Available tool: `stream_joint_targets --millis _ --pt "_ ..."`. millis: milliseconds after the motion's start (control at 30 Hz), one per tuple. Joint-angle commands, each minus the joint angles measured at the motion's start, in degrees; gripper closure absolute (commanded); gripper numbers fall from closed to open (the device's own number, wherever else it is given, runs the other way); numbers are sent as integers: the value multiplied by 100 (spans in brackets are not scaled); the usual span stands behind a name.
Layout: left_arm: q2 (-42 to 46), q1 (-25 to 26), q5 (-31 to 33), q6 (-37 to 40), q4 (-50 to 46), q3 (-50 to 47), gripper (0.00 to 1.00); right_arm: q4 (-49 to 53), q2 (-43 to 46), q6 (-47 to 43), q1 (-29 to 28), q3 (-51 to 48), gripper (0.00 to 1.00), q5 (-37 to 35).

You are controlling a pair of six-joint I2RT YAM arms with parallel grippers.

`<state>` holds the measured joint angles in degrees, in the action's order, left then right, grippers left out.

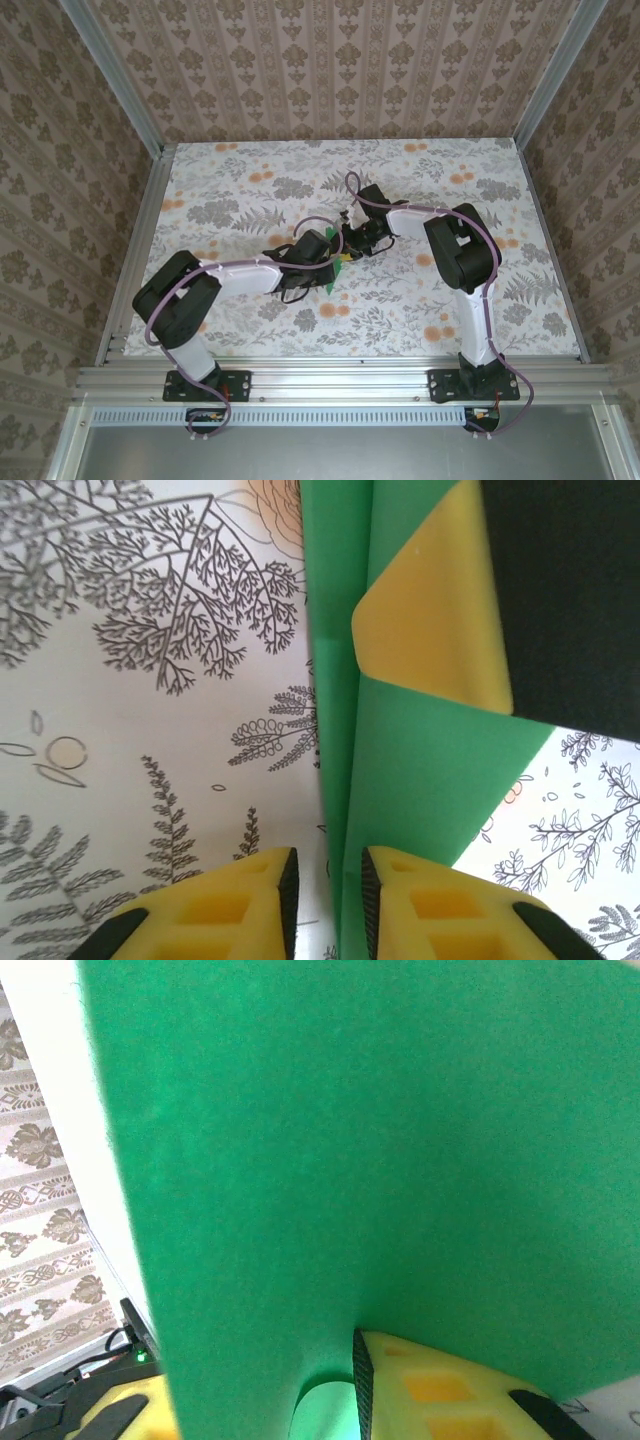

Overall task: Fold a paper plane with a square sheet of paper (pick it up from the middle)
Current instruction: Fold the wing for the fifth time at the center of the table.

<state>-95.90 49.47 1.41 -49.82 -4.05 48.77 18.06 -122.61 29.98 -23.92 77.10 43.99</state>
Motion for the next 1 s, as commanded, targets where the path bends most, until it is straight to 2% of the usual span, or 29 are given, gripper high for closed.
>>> stream_joint_targets --millis 0,133,333,667,967 --pt "329 162 348 307 -275 46 70 470 -449 42 106 -143 74 -914" --pt "312 393 562 479 -360 198 63 479 -452 36 107 -136 74 -913" --pt "-17 603 902 590 -710 520 61 483 -458 36 106 -134 74 -917" --pt "-429 721 1114 459 -981 745 68 481 -464 38 107 -125 74 -911" --pt "-572 789 1417 404 -1273 899 84 490 -453 46 107 -121 74 -917"
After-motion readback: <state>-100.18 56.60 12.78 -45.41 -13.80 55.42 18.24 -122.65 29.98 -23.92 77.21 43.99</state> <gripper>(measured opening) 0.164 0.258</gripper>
